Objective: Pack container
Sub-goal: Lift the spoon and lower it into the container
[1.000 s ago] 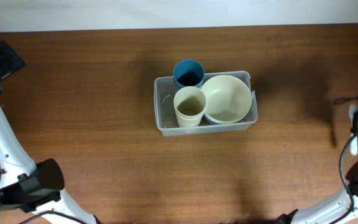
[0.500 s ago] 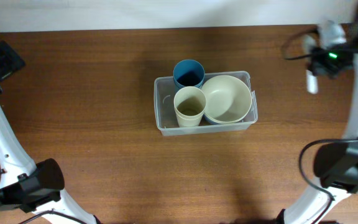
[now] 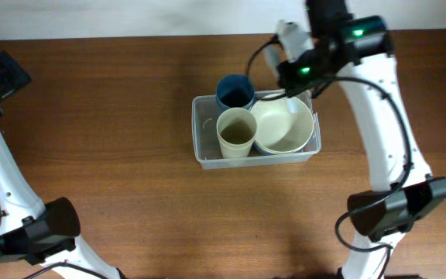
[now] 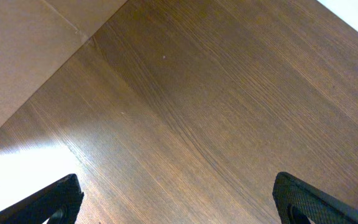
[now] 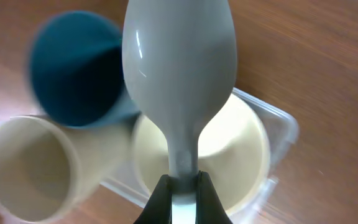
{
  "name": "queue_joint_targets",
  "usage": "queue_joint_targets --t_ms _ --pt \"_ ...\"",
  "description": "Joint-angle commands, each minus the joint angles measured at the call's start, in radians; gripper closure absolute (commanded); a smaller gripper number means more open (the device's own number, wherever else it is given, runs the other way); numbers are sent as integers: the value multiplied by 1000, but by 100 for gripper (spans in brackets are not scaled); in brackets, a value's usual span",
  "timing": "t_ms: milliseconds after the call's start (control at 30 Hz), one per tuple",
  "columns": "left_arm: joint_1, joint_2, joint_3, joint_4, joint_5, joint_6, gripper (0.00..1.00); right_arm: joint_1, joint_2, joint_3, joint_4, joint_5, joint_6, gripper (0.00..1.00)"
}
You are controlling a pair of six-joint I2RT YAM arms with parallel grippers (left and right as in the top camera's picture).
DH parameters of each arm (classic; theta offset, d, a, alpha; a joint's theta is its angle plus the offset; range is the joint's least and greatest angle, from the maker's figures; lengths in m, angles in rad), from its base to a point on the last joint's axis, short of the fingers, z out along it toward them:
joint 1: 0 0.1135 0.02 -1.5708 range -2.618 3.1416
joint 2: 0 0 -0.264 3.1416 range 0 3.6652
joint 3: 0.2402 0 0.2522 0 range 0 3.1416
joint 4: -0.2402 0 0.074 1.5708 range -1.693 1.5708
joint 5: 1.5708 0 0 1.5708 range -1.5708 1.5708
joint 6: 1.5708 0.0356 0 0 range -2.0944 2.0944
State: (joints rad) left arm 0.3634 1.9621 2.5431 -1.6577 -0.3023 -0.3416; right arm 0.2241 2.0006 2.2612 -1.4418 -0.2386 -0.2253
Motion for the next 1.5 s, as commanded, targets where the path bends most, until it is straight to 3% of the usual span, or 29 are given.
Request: queue_joint_targets --t_ms 0,133,333,867,1133,1467 --pt "6 12 -8 -1 3 -13 0 80 -1 79 18 -19 24 96" --pt "6 12 -8 -1 3 -14 0 100 -1 168 22 -16 41 96" --pt "6 12 -8 -1 3 -14 0 108 -1 296 46 -19 211 96" --pt "6 12 -8 -1 3 -14 0 293 21 249 119 -26 401 93" --pt "6 12 -8 -1 3 -14 0 319 89 222 139 -147 402 90" --pt "6 12 -8 -1 3 -13 0 320 145 189 141 -154 402 89"
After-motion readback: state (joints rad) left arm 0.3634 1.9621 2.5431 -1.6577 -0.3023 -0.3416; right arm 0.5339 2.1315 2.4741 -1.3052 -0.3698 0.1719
